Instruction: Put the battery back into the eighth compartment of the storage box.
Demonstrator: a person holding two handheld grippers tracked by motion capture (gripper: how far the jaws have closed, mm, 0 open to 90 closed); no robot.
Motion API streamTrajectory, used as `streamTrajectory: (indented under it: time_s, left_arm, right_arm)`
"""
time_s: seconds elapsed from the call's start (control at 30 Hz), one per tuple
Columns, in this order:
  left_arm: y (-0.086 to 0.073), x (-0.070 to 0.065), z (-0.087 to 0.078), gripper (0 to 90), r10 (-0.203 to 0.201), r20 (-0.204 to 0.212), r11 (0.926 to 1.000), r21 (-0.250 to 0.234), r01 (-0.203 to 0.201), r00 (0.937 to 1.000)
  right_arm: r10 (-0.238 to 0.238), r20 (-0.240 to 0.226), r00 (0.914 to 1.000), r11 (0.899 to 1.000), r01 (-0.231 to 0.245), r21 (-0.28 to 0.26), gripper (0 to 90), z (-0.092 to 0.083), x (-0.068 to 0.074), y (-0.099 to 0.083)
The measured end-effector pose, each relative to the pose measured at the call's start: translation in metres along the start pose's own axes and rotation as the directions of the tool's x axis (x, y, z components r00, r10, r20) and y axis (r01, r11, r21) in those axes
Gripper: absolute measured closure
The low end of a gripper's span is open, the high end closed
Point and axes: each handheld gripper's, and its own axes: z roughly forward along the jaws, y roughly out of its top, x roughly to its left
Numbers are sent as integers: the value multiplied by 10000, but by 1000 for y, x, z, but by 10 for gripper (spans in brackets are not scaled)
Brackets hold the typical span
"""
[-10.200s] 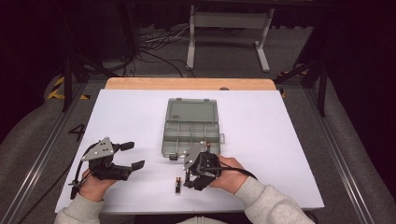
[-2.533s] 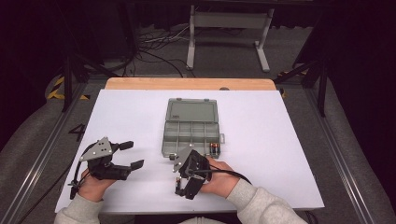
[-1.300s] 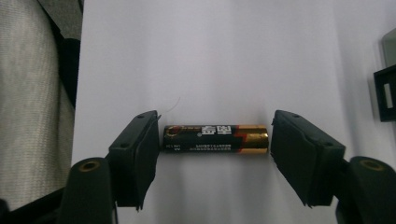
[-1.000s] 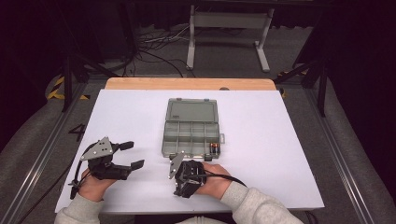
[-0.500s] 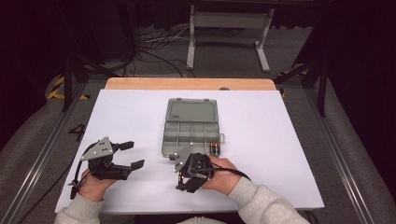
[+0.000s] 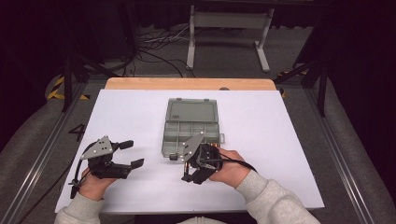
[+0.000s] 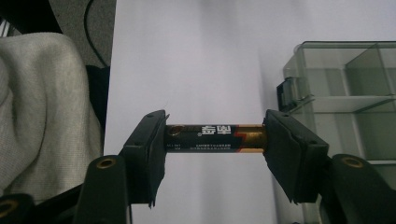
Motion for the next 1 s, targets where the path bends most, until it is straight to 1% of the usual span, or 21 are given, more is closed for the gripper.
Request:
streamTrajectory:
  time_s: [0.17,0.27,0.37,0.47,0.57,0.6,0.9,0.97,1.0]
  left_arm:
    - [0,0,0,190,-10,-14,10000,24,10,10000]
    - [0,0,0,190,-37,-10,10000,23,37,10000]
    - [0,0,0,190,-44,-17,10000,26,45,10000]
    - [0,0,0,190,-32,-47,10000,0,32,10000]
    - [0,0,0,190,-51,-34,10000,26,51,10000]
    - [0,0,0,190,-51,-34,10000,26,51,10000]
    - [0,0,1,190,-3,-27,10000,28,3,10000]
    - [0,0,0,190,-29,-19,10000,33,29,10000]
    - [0,0,0,190,-44,-53,10000,8,44,10000]
  right_arm:
    - [16,65,10000,9998,-14,-213,414,-11,-6,-1]
    - [-45,122,9999,9998,47,-206,415,-16,-9,-2]
    - [0,189,9998,9998,3,-201,415,-21,-13,-2]
    - [-18,272,9996,9996,26,-288,415,-26,-17,-2]
    - [84,401,9992,9992,-68,-396,415,-35,-23,-3]
    - [84,401,9992,9992,-68,-396,415,-35,-23,-3]
    - [335,636,9974,9982,-302,-523,415,-52,-40,-8]
    - [356,660,9972,9981,-321,-534,414,-53,-42,-9]
    - [405,693,9968,9980,-369,-521,415,-55,-45,-10]
